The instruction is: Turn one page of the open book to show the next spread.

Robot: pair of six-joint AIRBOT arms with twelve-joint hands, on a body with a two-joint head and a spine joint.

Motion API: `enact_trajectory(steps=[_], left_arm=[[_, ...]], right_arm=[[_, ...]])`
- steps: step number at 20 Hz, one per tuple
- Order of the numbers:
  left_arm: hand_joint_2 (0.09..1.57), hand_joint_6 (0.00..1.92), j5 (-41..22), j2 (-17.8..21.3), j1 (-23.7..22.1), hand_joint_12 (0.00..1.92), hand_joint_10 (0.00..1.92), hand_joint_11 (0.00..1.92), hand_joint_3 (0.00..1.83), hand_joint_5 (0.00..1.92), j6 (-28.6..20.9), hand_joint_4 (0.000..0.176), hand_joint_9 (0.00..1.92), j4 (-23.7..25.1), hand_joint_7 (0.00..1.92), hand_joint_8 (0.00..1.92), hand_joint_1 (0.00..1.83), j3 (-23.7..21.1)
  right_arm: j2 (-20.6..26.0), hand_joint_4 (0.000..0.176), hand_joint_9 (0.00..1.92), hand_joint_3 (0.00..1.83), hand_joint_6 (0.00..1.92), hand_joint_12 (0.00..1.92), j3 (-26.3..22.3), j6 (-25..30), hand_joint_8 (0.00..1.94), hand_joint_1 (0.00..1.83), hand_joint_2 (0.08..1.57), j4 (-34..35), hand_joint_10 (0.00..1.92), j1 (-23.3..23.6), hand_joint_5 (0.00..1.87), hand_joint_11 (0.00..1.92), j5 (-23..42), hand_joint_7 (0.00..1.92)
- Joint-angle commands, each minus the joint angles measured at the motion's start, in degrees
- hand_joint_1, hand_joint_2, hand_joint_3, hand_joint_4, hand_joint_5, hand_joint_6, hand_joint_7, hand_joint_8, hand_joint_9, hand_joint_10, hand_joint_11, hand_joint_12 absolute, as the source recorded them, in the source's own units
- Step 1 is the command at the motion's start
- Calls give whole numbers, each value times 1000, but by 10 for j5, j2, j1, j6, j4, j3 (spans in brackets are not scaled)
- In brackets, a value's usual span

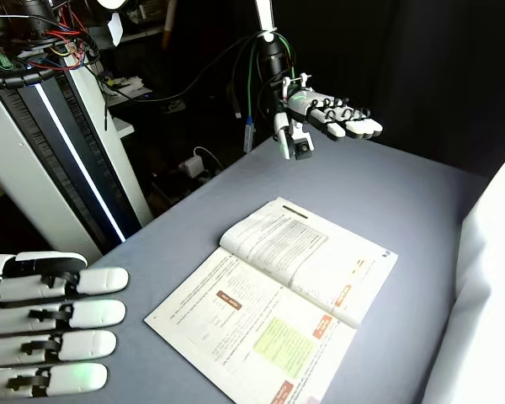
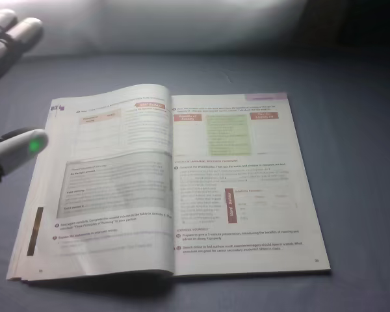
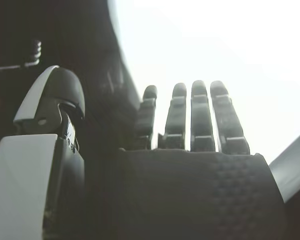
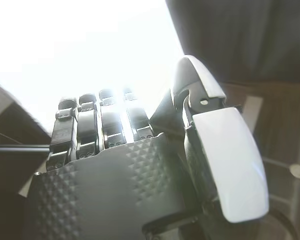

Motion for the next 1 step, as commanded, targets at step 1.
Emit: enact_trajectory(steps=[1], left_arm=[[1245,0,-72,-2,-12,255,0,0,24,0,-2,176,0,-4,0,0,146,6]], right_arm=[[1,0,0,11,0,0,4,0,0,0,1392,22,0,3,0,0,94,0]])
